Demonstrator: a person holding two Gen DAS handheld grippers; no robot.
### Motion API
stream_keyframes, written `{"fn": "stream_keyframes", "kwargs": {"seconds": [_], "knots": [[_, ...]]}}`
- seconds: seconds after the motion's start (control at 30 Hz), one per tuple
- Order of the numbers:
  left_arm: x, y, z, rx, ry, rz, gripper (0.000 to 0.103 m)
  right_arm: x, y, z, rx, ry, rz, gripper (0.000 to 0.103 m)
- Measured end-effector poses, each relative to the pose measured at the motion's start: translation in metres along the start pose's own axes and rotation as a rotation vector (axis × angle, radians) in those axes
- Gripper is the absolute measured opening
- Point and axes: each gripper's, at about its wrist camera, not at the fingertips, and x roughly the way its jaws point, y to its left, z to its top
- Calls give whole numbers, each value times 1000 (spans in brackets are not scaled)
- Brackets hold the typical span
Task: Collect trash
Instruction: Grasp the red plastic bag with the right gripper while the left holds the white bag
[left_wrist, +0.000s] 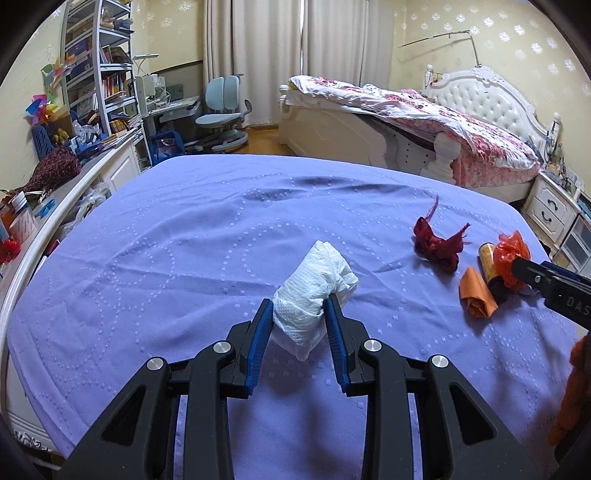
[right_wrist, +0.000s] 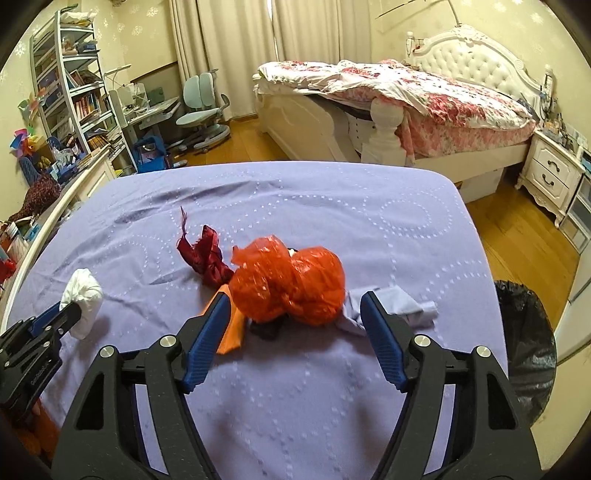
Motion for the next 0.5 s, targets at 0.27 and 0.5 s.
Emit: {"fn": "stream_keyframes", "kwargs": {"seconds": [0.27, 0.5], "knots": [[0, 1, 0, -9, 1, -12, 32, 9, 6, -2, -23, 17, -15, 50], [-6, -8, -3, 7, -1, -32, 32, 0, 2, -5, -22, -20, -10, 23]]}}
